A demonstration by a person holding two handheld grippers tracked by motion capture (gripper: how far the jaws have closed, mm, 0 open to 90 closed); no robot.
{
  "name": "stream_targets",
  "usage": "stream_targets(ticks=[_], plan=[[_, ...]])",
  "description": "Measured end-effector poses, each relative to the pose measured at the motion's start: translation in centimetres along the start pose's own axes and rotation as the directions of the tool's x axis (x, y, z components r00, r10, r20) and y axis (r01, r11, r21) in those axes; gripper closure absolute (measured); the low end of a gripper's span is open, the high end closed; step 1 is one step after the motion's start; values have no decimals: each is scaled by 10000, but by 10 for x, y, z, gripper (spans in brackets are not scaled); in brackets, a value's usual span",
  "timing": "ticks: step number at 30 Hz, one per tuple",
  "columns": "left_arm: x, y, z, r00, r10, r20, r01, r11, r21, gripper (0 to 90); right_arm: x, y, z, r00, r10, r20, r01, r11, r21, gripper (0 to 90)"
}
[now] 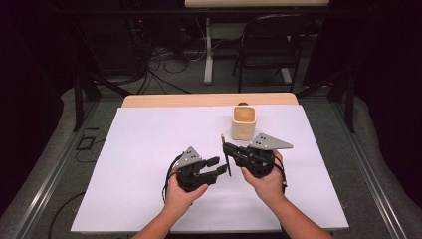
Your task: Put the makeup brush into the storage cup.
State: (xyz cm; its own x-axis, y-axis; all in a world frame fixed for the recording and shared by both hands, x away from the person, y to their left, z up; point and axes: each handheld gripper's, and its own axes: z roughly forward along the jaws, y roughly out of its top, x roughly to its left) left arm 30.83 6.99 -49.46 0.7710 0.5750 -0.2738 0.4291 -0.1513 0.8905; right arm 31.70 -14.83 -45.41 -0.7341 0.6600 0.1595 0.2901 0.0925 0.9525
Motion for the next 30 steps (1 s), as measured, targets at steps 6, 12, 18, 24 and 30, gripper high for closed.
stream_targets(ticks=[6,12,18,24,30], plan=[[0,1,0,9999,-119,105,119,9999,-3,613,2,0,2,10000,-17,38,18,9999,-152,839],[1,2,-1,9993,-351,125,352,9993,-102,637,4,1,2,9999,-37,-129,37,10000,-46,840],[2,2,-1,9979,-587,263,591,9981,-154,662,7,0,4,9999,-53,-90,52,10000,-83,839],[2,2,-1,9959,-837,336,844,9963,-187,703,9,-1,6,9998,0,-184,-2,9999,-133,839],[3,3,-3,9920,-1164,486,1164,9932,28,771,10,-1,7,9997,-2,-243,-1,9999,-111,839]])
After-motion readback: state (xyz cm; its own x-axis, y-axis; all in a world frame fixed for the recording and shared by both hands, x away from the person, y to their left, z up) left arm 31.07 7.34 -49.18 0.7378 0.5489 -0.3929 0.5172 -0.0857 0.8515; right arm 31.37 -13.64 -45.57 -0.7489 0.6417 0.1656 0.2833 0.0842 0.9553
